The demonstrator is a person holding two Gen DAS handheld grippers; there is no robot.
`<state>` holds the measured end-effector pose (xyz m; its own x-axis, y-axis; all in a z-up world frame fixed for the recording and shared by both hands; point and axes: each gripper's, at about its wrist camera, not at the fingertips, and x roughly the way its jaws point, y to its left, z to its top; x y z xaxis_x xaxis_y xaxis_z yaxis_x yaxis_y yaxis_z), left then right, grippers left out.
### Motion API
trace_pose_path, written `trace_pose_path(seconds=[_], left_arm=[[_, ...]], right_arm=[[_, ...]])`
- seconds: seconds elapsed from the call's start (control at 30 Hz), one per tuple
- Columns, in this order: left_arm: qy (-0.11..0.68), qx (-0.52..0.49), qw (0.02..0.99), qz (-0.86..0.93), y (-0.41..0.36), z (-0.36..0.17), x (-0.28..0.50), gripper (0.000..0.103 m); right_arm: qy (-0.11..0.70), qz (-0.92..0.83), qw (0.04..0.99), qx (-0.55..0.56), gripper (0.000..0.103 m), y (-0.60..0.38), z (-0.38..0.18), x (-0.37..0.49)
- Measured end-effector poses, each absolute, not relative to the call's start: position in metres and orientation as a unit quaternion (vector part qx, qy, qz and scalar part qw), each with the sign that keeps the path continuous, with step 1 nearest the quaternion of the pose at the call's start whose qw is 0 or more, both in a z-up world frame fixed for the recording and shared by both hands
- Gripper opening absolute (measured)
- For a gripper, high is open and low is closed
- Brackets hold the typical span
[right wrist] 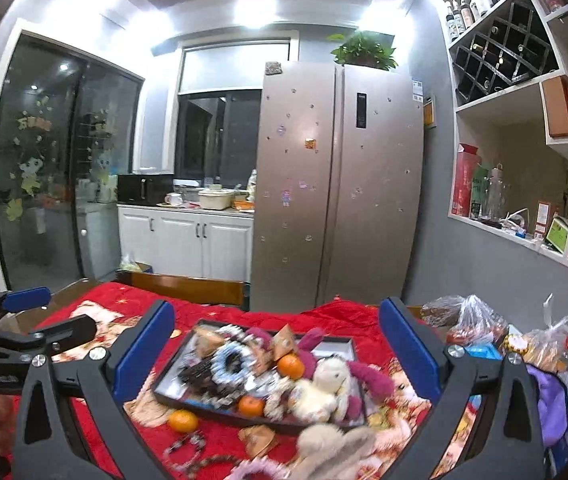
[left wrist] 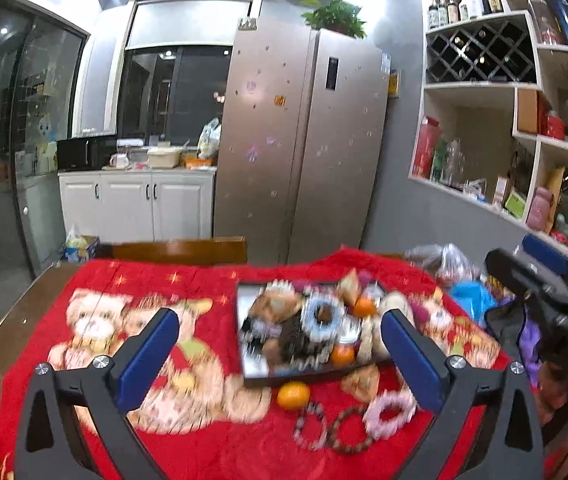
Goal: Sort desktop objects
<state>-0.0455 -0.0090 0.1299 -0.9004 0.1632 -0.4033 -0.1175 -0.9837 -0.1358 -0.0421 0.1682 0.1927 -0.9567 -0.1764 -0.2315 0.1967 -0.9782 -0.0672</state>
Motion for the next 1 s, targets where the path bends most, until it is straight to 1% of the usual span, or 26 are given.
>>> trace_pose_path(seconds=[0.07,0.2,0.37,0.43,0.5,0.53,0.6,0.63,0.7,0.87,1.0], left_arm=[[-0.063,-0.235,0.071,0.967,-0.013,0.11,-0.036,0.103],[-0.05,-0.255,0.035,0.965,-0.013,0.065,-0.019,0.103],[-0.071,-0.25,0.035,0.965,-0.02,0.021,0.001,0.103],[-0.034,-0.267,0.018,0.963,-0.013,0.018,0.001,0.103],[-0.015,-0.242,0.006,0.97,-0.009,0.016,0.007,0.103],[-0.016,-0.226,0.0,0.974,-0.008,0.016,0.011,0.103],[-0.022,-0.18,-0.014,0.983,-0.008,0.016,0.02,0.103],[-0.021,-0.172,-0.02,0.985,-0.007,0.015,0.022,0.103],[-0.021,-0.179,-0.017,0.983,-0.008,0.017,0.02,0.103],[-0.05,-0.19,-0.006,0.981,-0.017,0.018,0.018,0.103],[-0.052,-0.201,0.002,0.978,-0.017,0.015,0.015,0.103]], right_arm=[[0.044,-0.989,0.094,0.107,0.103,0.166,0.183,-0.028],[0.043,-0.987,0.104,0.115,0.103,0.159,0.148,-0.006],[0.055,-0.984,0.067,0.153,0.103,0.153,0.089,-0.001],[0.054,-0.983,0.068,0.165,0.103,0.157,0.071,-0.001],[0.057,-0.978,0.064,0.193,0.103,0.16,0.057,-0.005],[0.059,-0.977,0.066,0.192,0.103,0.16,0.052,-0.003],[0.064,-0.978,0.043,0.194,0.103,0.163,0.042,-0.001],[0.065,-0.978,0.035,0.194,0.103,0.163,0.038,0.001],[0.073,-0.98,0.012,0.187,0.103,0.158,0.037,0.003],[0.101,-0.982,0.008,0.157,0.103,0.147,0.037,0.011],[0.083,-0.986,0.007,0.145,0.103,0.152,0.04,0.014]])
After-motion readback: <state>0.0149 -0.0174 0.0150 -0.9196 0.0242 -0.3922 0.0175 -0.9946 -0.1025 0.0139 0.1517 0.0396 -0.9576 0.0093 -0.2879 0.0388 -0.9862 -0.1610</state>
